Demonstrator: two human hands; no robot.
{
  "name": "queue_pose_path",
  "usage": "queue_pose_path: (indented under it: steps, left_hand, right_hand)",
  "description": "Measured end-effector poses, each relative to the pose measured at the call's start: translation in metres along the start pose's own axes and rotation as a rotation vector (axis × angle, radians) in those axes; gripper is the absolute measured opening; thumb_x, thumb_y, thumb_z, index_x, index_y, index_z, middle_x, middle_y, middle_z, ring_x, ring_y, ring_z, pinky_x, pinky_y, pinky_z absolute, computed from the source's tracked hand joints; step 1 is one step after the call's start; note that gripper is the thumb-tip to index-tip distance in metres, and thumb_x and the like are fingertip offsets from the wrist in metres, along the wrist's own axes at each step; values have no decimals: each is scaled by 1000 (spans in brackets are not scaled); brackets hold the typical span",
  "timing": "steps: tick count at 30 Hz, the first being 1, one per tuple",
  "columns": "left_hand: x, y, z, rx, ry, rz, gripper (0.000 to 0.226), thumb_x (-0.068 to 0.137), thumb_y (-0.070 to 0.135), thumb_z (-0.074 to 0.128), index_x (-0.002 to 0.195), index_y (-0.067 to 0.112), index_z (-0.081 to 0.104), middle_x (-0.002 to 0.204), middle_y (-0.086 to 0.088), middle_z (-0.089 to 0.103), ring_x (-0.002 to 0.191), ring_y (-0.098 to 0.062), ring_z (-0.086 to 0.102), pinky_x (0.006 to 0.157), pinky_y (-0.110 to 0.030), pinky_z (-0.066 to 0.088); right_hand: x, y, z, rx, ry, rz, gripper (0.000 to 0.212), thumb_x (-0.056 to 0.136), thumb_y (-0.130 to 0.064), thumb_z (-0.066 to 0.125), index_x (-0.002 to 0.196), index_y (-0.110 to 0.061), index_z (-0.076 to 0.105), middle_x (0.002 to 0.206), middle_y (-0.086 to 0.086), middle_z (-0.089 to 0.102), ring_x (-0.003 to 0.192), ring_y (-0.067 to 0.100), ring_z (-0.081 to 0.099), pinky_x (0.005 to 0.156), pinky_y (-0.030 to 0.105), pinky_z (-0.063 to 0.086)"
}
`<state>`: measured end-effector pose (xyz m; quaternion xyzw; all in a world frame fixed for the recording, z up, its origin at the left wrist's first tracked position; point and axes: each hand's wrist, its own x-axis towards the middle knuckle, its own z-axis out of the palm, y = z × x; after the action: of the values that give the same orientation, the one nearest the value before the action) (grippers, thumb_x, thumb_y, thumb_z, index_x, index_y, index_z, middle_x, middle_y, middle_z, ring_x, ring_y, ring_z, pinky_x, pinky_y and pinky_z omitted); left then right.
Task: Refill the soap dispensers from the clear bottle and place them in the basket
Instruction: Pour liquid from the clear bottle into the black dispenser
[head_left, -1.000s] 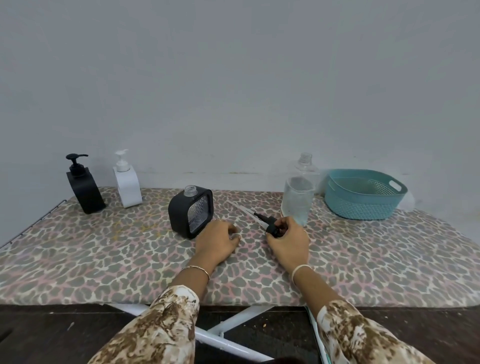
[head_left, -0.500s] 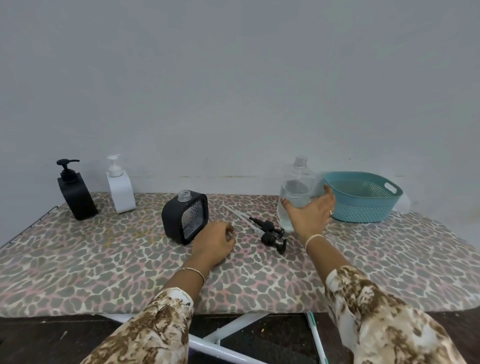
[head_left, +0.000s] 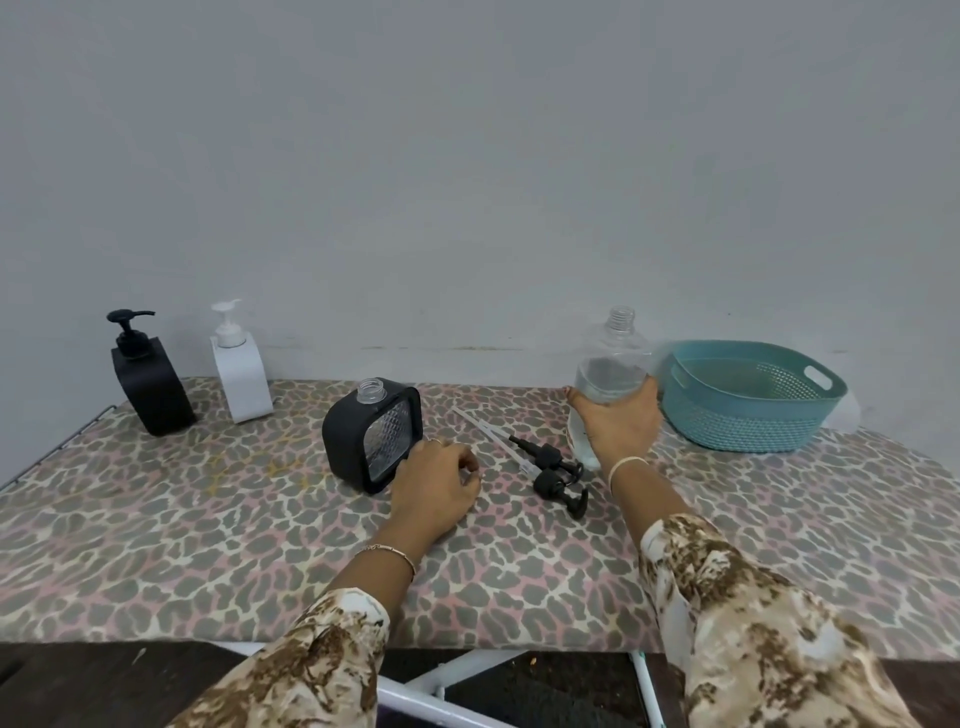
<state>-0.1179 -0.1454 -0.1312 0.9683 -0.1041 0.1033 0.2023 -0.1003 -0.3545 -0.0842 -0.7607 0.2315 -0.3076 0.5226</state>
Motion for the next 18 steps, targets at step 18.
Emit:
queue_pose_path:
  steps: [18]
  left_hand:
    - [-21,1,-34,-205,219,86,14,92,23,60,103,22,67,103,4,63,101,-14,55,83,-34,50]
  right_hand:
    - [-25,-52,-19,89,-26,-28,62,67,-32,84,117,-14,54,111,4,61,100,22,57,89,33,49]
